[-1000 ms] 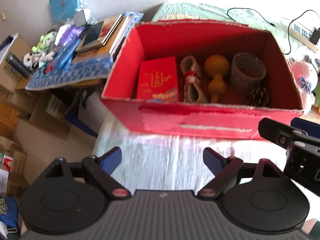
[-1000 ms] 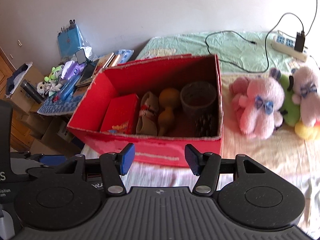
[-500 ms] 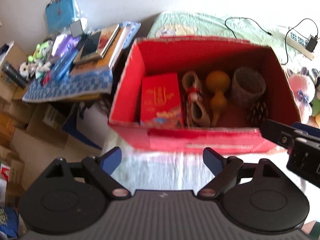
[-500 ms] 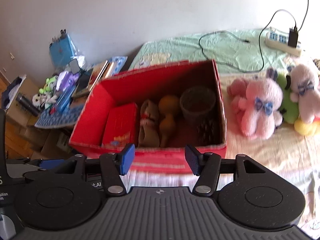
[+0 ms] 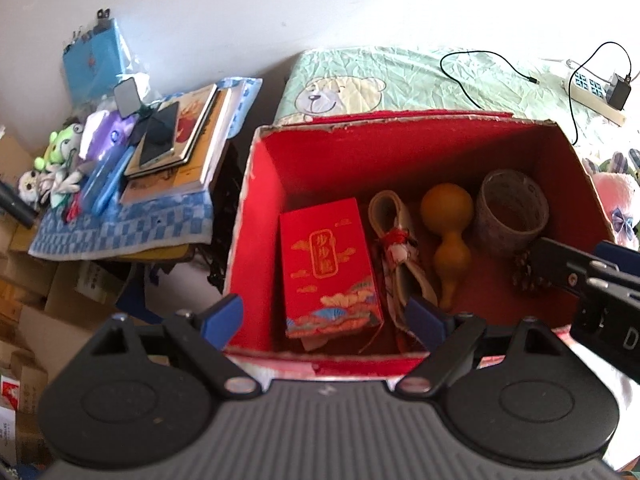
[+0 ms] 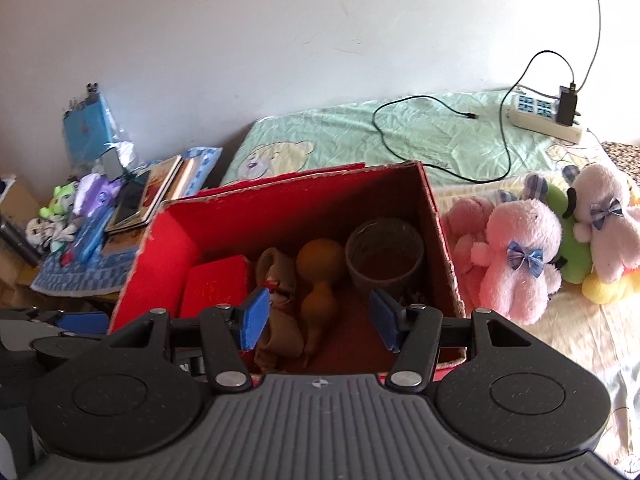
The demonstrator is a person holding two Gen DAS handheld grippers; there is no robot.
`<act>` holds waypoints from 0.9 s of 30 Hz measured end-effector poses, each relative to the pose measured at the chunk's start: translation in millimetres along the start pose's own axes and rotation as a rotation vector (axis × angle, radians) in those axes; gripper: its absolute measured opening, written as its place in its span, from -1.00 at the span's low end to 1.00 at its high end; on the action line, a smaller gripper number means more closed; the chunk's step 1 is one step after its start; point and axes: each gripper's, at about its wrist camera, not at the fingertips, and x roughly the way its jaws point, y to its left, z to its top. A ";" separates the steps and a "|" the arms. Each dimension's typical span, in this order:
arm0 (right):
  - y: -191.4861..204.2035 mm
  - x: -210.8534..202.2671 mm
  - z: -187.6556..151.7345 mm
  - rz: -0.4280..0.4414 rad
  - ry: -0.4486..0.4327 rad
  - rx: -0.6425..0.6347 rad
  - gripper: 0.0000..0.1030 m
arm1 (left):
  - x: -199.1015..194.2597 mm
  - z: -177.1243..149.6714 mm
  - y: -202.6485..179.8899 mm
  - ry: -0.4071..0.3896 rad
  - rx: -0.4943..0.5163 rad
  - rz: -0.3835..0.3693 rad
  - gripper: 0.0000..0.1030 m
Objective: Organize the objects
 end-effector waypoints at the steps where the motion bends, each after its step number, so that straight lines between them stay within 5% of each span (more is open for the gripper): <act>1: -1.0 1.2 -0.3 -0.006 -0.006 0.010 0.14 | 2.7 1.3 0.5 0.000 0.001 -0.006 0.71; 16: 6.0 14.6 -12.2 -0.079 -0.101 0.012 0.12 | 27.7 3.7 2.0 -0.030 0.036 -0.032 0.70; 27: 2.0 25.2 -2.0 -0.044 -0.086 -0.039 0.10 | 39.7 1.6 -2.7 0.017 0.004 -0.040 0.70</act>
